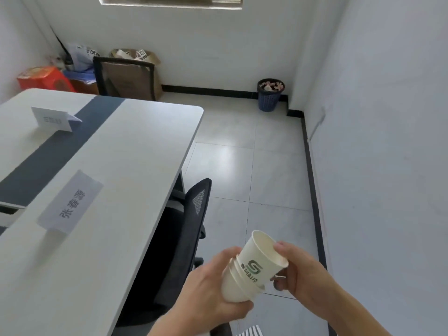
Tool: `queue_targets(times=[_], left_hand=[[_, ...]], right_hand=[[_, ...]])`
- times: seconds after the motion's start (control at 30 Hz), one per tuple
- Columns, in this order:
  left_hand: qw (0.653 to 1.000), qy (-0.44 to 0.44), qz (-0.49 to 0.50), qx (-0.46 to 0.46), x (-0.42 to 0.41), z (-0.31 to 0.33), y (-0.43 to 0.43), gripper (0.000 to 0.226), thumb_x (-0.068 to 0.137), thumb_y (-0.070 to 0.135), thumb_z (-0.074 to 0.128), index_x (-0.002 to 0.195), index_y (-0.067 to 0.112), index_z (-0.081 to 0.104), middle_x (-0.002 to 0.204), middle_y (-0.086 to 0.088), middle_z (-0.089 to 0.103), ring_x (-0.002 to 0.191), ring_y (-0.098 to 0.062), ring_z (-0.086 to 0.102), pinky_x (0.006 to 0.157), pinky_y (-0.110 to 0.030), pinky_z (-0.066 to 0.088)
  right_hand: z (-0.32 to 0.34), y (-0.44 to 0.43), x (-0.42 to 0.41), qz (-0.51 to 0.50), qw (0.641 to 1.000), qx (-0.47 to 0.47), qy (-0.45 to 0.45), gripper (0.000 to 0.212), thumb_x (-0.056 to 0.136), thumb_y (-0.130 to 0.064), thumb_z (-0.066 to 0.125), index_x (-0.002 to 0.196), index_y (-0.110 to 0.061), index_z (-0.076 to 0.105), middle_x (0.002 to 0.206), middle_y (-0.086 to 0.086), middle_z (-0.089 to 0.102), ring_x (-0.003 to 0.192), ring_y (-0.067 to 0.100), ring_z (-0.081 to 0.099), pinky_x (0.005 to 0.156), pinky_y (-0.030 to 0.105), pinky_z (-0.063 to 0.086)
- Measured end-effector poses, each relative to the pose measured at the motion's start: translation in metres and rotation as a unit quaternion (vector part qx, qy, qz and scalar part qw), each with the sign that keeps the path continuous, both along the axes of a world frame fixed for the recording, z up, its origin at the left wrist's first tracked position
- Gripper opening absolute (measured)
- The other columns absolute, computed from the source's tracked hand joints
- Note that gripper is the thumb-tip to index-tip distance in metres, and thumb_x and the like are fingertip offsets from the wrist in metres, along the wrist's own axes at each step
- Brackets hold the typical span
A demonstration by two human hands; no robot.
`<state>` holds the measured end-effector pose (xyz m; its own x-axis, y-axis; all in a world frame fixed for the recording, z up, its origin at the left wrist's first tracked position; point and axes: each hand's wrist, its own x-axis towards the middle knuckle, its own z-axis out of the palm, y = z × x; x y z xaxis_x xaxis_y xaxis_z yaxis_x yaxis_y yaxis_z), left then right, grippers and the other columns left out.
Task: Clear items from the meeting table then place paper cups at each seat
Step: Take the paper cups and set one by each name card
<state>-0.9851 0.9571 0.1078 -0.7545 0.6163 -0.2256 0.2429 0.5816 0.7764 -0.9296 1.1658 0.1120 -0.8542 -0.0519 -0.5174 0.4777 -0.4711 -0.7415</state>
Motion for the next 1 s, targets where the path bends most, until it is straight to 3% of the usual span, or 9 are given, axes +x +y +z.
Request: queue_targets(times=[0.1, 0.17, 0.3, 0.43, 0.53, 0.63, 0.77, 0.87, 1.0], left_hand=[[0.999, 0.009, -0.028, -0.016, -0.048, 0.005, 0.033, 0.073, 0.058, 0.048, 0.074, 0.121, 0.05, 0.038, 0.092, 0.013, 0.065, 0.081, -0.007, 0.061, 0.076, -0.03, 0.052], [0.999, 0.004, -0.038, -0.013, -0.074, 0.006, 0.055, 0.071, 0.059, 0.047, 0.074, 0.12, 0.048, 0.038, 0.092, 0.013, 0.064, 0.08, -0.008, 0.061, 0.075, -0.031, 0.052], [0.998, -0.026, -0.059, -0.014, -0.12, -0.001, 0.104, 0.072, 0.059, 0.045, 0.075, 0.121, 0.048, 0.038, 0.091, 0.012, 0.065, 0.079, -0.009, 0.062, 0.075, -0.034, 0.053], [0.998, -0.014, -0.045, -0.034, -0.175, -0.011, 0.163, 0.075, 0.059, 0.05, 0.072, 0.123, 0.051, 0.033, 0.091, 0.017, 0.061, 0.081, -0.004, 0.06, 0.08, -0.032, 0.052], [0.999, -0.021, 0.02, -0.031, -0.221, -0.011, 0.203, 0.077, 0.061, 0.054, 0.071, 0.125, 0.053, 0.028, 0.093, 0.012, 0.06, 0.08, -0.009, 0.06, 0.078, -0.032, 0.055], [0.994, -0.041, 0.105, 0.008, -0.266, -0.005, 0.227, 0.077, 0.062, 0.05, 0.074, 0.125, 0.054, 0.031, 0.093, 0.008, 0.061, 0.081, -0.013, 0.062, 0.071, -0.035, 0.058], [0.969, -0.068, 0.233, 0.052, -0.313, -0.003, 0.233, 0.073, 0.063, 0.038, 0.081, 0.12, 0.053, 0.038, 0.095, 0.006, 0.061, 0.084, -0.016, 0.061, 0.057, -0.023, 0.056], [0.948, -0.064, 0.307, 0.061, -0.344, -0.011, 0.222, 0.075, 0.058, 0.041, 0.082, 0.12, 0.051, 0.041, 0.096, 0.008, 0.063, 0.083, -0.01, 0.062, 0.064, -0.025, 0.057], [0.91, -0.094, 0.393, 0.092, -0.398, -0.028, 0.205, 0.08, 0.049, 0.046, 0.082, 0.12, 0.052, 0.044, 0.105, 0.006, 0.062, 0.089, -0.018, 0.062, 0.051, -0.018, 0.053]], right_hand=[[0.005, 0.029, -0.027, -0.005, 0.998, -0.031, 0.058, 0.061, 0.061, -0.044, 0.084, 0.107, -0.006, 0.069, 0.087, 0.01, 0.062, 0.071, 0.019, 0.055, 0.056, 0.029, 0.048], [0.008, 0.045, -0.044, 0.004, 0.997, 0.013, 0.077, 0.068, 0.057, -0.037, 0.09, 0.115, -0.011, 0.067, 0.096, 0.011, 0.066, 0.075, 0.018, 0.056, 0.059, 0.029, 0.049], [0.001, 0.082, -0.091, -0.034, 0.99, 0.13, 0.048, 0.049, 0.058, -0.019, 0.085, 0.104, -0.013, 0.07, 0.086, 0.01, 0.07, 0.064, 0.015, 0.056, 0.051, 0.027, 0.043], [-0.013, 0.143, -0.157, -0.07, 0.983, 0.165, 0.031, 0.058, 0.049, -0.033, 0.084, 0.1, -0.012, 0.069, 0.087, 0.006, 0.074, 0.068, 0.017, 0.061, 0.057, 0.028, 0.045], [-0.016, 0.2, -0.215, -0.099, 0.98, 0.172, 0.03, 0.071, 0.043, -0.035, 0.082, 0.109, -0.015, 0.065, 0.101, 0.009, 0.073, 0.093, 0.023, 0.069, 0.076, 0.032, 0.054], [-0.014, 0.252, -0.275, -0.087, 0.975, 0.202, 0.043, 0.077, 0.044, -0.035, 0.079, 0.115, -0.016, 0.06, 0.105, 0.012, 0.07, 0.097, 0.024, 0.067, 0.075, 0.03, 0.053], [-0.011, 0.288, -0.355, -0.006, 0.956, 0.285, 0.076, 0.068, 0.047, -0.046, 0.067, 0.109, -0.021, 0.056, 0.097, 0.006, 0.064, 0.088, 0.021, 0.063, 0.065, 0.029, 0.055], [-0.012, 0.287, -0.414, 0.046, 0.942, 0.314, 0.11, 0.056, 0.048, -0.049, 0.062, 0.099, -0.024, 0.057, 0.083, -0.005, 0.06, 0.069, 0.003, 0.059, 0.054, 0.021, 0.053], [-0.023, 0.266, -0.493, 0.106, 0.928, 0.331, 0.133, 0.049, 0.052, -0.049, 0.065, 0.094, -0.023, 0.06, 0.078, 0.0, 0.062, 0.061, 0.0, 0.057, 0.05, 0.019, 0.05]])
